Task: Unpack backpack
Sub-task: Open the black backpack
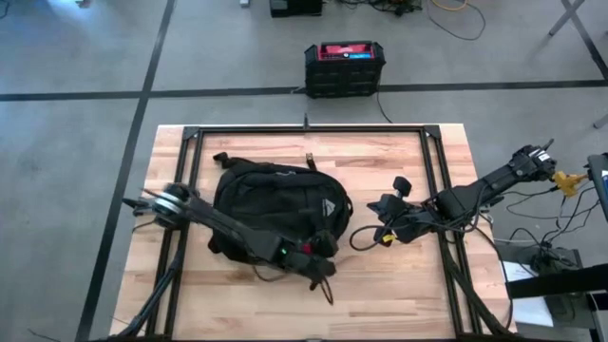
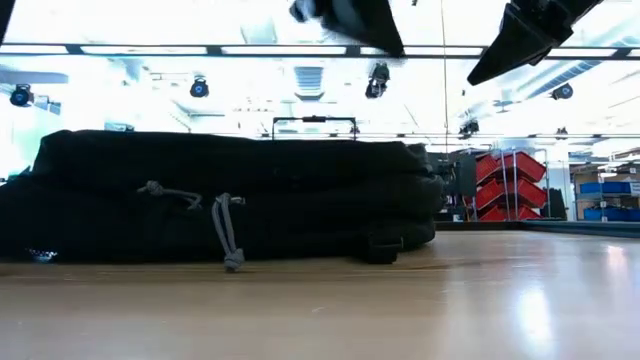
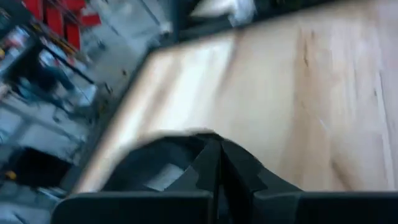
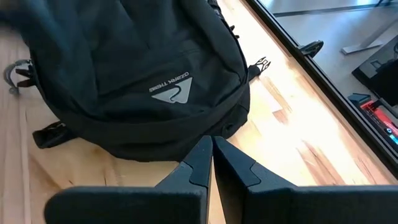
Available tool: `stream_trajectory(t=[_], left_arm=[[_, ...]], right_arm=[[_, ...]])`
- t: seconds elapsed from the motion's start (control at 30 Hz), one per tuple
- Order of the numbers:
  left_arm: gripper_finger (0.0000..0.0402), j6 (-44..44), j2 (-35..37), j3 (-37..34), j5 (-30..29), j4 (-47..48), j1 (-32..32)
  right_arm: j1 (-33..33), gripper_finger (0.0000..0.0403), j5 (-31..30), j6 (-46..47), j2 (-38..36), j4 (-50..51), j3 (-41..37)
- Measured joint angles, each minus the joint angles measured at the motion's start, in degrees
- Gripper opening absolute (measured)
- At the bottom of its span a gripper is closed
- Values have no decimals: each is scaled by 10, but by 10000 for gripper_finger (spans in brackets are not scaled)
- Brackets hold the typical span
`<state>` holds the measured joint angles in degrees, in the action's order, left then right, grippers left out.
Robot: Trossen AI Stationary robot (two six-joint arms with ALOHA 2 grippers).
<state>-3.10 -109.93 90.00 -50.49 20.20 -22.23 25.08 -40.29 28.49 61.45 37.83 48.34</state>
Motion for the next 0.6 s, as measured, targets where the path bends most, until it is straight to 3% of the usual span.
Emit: stream_trajectory(t=[0.1,0.23,0.37,0.6], left_arm=[[0,38,76,0,4,10,4],[0,21,138,3,45,26,7],[1,-7,117,-23,78,17,-5],[19,-71,27,-36,79,-7,-24]], right_arm=[[5,3,0,0,-4,1,0],[8,3,1,-1,-4,5,0],[9,3,0,-1,-4,6,0],[9,3,1,0,-4,5,0]])
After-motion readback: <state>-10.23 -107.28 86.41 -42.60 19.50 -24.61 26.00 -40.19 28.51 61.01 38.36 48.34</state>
